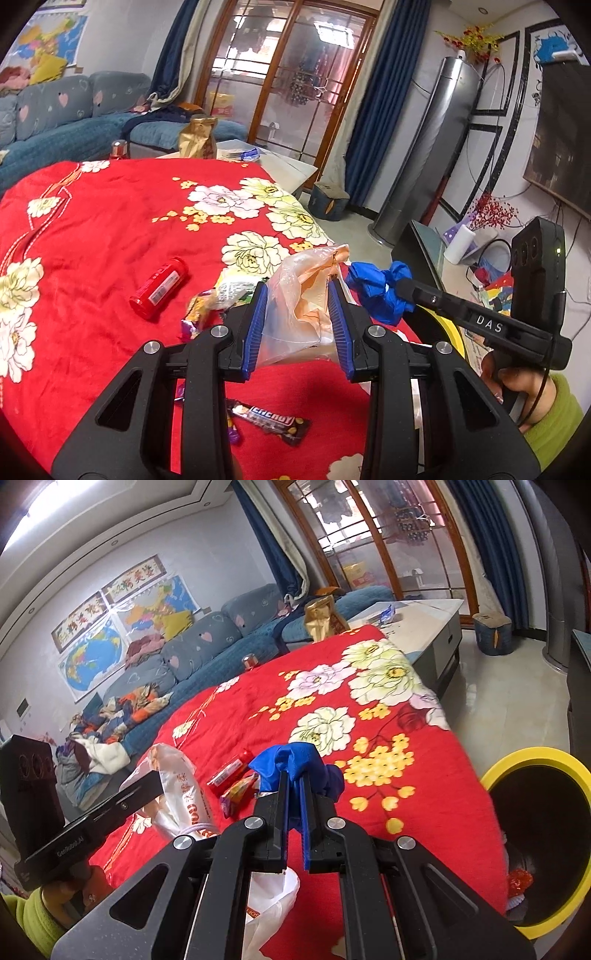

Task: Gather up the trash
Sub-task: 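Grasp the clear plastic bag with the left tool while the right tool grasps the blue ribbon, then carry the clear bag and blue ribbon over the yellow-rimmed bin and open both tools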

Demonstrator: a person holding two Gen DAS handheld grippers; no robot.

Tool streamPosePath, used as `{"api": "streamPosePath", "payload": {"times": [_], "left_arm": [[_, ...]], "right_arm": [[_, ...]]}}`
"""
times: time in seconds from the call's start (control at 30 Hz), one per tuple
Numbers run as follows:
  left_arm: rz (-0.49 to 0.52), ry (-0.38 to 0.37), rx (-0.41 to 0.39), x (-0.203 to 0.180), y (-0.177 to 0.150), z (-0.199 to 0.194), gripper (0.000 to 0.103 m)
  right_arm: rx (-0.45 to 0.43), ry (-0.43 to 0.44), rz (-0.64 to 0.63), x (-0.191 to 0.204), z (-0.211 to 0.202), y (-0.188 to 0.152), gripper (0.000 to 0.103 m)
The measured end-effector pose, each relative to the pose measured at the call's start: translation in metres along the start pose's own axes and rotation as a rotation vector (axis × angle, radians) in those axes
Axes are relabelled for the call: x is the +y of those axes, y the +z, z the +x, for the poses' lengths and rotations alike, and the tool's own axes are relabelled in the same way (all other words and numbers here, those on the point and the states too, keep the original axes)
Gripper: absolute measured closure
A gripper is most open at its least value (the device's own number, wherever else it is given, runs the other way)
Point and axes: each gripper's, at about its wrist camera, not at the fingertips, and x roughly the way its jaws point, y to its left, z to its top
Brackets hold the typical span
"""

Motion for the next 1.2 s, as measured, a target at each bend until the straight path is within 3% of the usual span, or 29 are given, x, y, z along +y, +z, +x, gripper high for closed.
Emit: {"api": "streamPosePath", "payload": {"times": [0.43, 0.8, 1.2], "left_arm": [[0.079, -0.018, 0.013, -0.037, -0.002, 0.015, 0.076], [0.143, -0.05, 0.034, -0.072, -0.003, 0.032, 0.076], [0.22, -0.067, 0.047, -0.114, 0.0, 0.055, 0.076]], "right_arm": [[-0.054, -0.052, 0.057, -0.036, -0.026, 0.004, 0.098], [-0.099, -0.164, 0.063, -0.063, -0.048, 0.002, 0.098], [-0.145, -0.217, 0.119, -0.099, -0.067, 0.002, 0.098]]}}
